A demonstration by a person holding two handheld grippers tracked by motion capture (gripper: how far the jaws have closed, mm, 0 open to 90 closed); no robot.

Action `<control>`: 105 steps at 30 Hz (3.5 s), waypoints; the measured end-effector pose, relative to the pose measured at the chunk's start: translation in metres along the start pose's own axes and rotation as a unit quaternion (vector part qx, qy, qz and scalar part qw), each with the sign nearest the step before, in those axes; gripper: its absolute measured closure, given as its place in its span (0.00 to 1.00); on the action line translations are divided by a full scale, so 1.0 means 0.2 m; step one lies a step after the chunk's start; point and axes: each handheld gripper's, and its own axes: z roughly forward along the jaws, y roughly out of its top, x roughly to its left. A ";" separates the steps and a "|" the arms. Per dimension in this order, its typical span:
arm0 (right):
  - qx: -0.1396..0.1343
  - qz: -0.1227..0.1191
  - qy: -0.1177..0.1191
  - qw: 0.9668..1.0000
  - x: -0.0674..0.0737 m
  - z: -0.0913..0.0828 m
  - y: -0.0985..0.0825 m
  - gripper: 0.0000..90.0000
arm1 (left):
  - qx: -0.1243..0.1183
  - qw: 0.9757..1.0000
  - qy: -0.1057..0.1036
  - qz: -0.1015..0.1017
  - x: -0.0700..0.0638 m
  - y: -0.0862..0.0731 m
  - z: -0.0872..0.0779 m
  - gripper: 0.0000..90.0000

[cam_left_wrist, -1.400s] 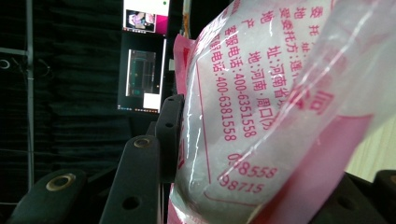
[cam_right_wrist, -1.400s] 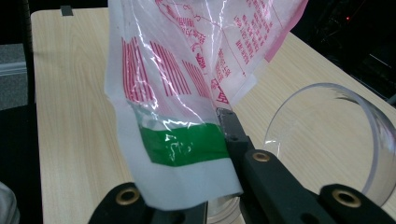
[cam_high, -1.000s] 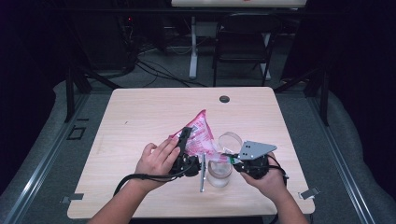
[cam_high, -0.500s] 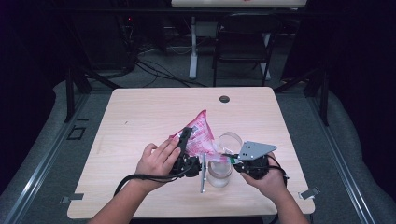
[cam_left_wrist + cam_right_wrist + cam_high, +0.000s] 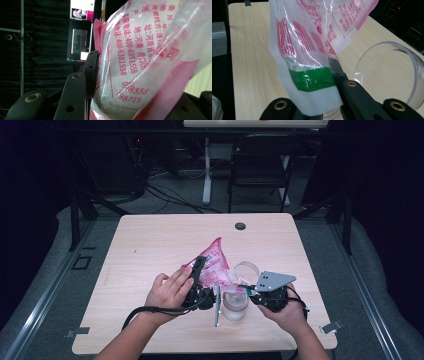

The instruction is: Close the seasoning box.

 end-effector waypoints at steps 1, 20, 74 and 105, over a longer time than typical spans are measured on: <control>-0.001 0.001 0.000 1.000 0.00 0.00 0.00 1.00 | 0.000 1.000 0.000 0.000 0.00 0.00 0.00 0.70; 0.002 0.002 0.001 1.000 0.00 0.01 -0.01 1.00 | -0.006 1.000 0.001 -0.003 -0.01 0.00 0.00 0.71; 0.016 0.006 0.001 1.000 -0.01 0.01 -0.04 1.00 | -0.011 1.000 -0.004 0.000 -0.02 0.03 0.00 0.72; 0.024 0.008 -0.001 1.000 0.00 0.01 -0.06 1.00 | -0.019 1.000 -0.002 0.006 -0.02 0.05 -0.01 0.72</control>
